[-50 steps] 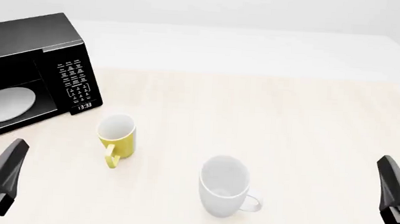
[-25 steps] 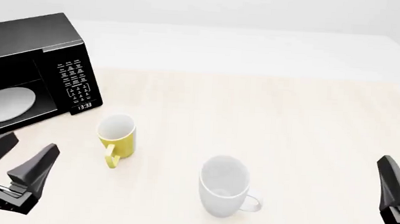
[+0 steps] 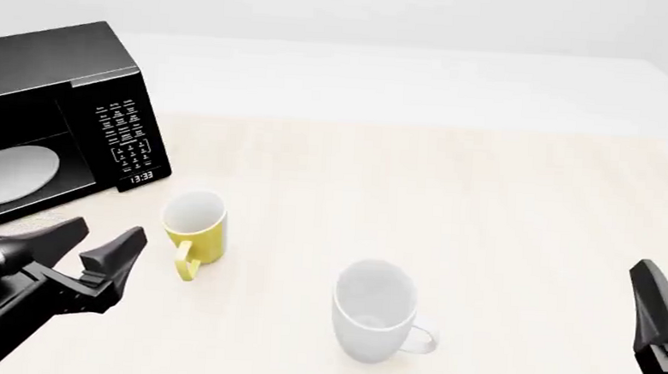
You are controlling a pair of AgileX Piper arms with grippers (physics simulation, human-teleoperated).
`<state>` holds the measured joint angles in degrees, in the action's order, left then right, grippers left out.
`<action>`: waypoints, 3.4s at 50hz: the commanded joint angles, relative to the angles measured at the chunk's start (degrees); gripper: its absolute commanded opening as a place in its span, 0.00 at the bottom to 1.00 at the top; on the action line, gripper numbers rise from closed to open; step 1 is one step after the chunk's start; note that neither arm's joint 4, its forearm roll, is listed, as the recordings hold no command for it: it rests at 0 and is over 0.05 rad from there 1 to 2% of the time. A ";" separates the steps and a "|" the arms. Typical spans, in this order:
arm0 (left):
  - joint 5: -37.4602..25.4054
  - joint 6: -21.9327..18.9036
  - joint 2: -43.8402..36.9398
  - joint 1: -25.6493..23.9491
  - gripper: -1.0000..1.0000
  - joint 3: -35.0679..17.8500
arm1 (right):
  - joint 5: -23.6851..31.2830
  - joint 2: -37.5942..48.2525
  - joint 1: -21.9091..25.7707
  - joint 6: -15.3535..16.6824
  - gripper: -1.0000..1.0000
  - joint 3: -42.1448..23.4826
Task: Put the yellow and white mug in the microwave and close it.
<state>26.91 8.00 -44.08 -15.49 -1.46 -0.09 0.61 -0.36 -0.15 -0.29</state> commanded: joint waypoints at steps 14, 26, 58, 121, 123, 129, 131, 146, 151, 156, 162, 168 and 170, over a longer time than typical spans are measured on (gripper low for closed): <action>14.09 -0.66 -18.78 0.81 1.00 0.86 | 0.02 -0.11 0.07 0.01 1.00 0.05; 19.15 -0.97 -25.58 0.04 1.00 0.48 | 0.00 -0.03 0.16 0.07 1.00 0.05; 29.00 1.30 -39.10 -1.34 1.00 -0.66 | -0.01 0.03 0.18 0.07 1.00 0.06; 39.98 6.77 -61.02 -3.67 1.00 -4.65 | -0.04 0.09 0.23 0.11 1.00 0.06; 39.67 6.81 -60.49 -3.74 0.00 -4.63 | -0.04 0.10 0.23 0.10 1.00 0.06; 38.05 6.03 -55.23 -3.05 0.00 -3.51 | -0.04 0.10 0.24 0.09 1.00 0.06; 37.53 5.69 -53.92 -2.90 0.00 -3.27 | -0.04 0.10 0.24 0.09 1.00 0.06; 29.38 0.49 -35.24 -1.35 0.00 0.43 | -0.05 0.12 0.26 0.12 1.00 0.06; 27.12 -0.98 -31.12 -0.74 0.00 1.05 | -0.05 0.14 0.27 0.11 1.00 0.06; 24.61 -2.21 -27.43 1.06 0.00 1.39 | -0.06 0.15 0.27 0.11 1.00 0.06; 20.82 -3.94 -22.66 4.33 0.00 1.44 | -0.06 0.16 0.27 0.11 1.00 0.06; 17.70 -5.10 -19.12 8.41 0.00 1.41 | -0.06 0.14 0.28 0.12 1.00 0.06; 17.03 -4.50 -18.31 10.58 0.00 1.42 | -0.06 0.16 0.28 0.11 1.00 0.06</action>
<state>48.35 4.56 -68.78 -11.57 -0.55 -0.16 0.85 -0.15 -0.05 -0.29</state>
